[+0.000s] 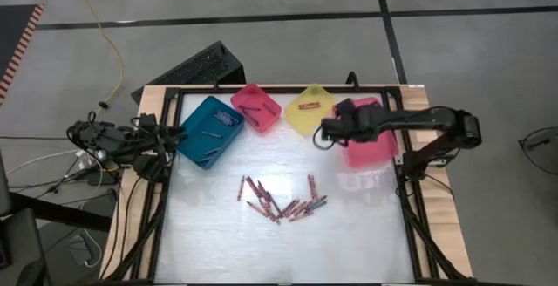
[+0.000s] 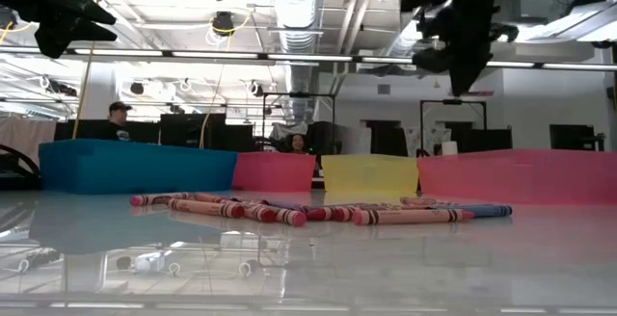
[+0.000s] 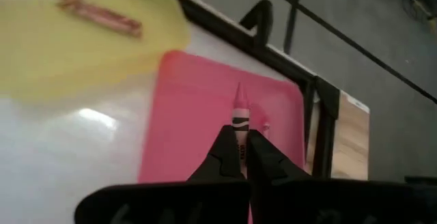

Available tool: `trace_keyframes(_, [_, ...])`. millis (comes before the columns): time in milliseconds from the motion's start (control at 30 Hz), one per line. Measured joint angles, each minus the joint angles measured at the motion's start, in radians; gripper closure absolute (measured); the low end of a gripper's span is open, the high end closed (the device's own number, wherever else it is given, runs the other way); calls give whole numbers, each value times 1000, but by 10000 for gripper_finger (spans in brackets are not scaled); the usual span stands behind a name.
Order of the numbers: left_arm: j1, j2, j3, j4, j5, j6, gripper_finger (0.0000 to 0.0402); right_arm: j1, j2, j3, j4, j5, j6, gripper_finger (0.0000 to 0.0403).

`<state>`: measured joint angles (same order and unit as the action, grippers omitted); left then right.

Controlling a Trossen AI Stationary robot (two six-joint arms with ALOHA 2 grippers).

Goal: Sort crayons
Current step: Put the pink crayon into the right pink bin

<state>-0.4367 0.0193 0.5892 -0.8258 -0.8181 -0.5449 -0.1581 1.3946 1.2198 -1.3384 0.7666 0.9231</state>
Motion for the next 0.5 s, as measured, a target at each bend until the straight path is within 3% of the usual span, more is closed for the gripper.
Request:
trace_keyframes(167, [0,0,0,0,0,0,256,-115,0,-66,70,-9,-83,400])
trace_keyframes(500, [0,0,0,0,0,0,256,-313,-47,-343,309,-172,-186,400])
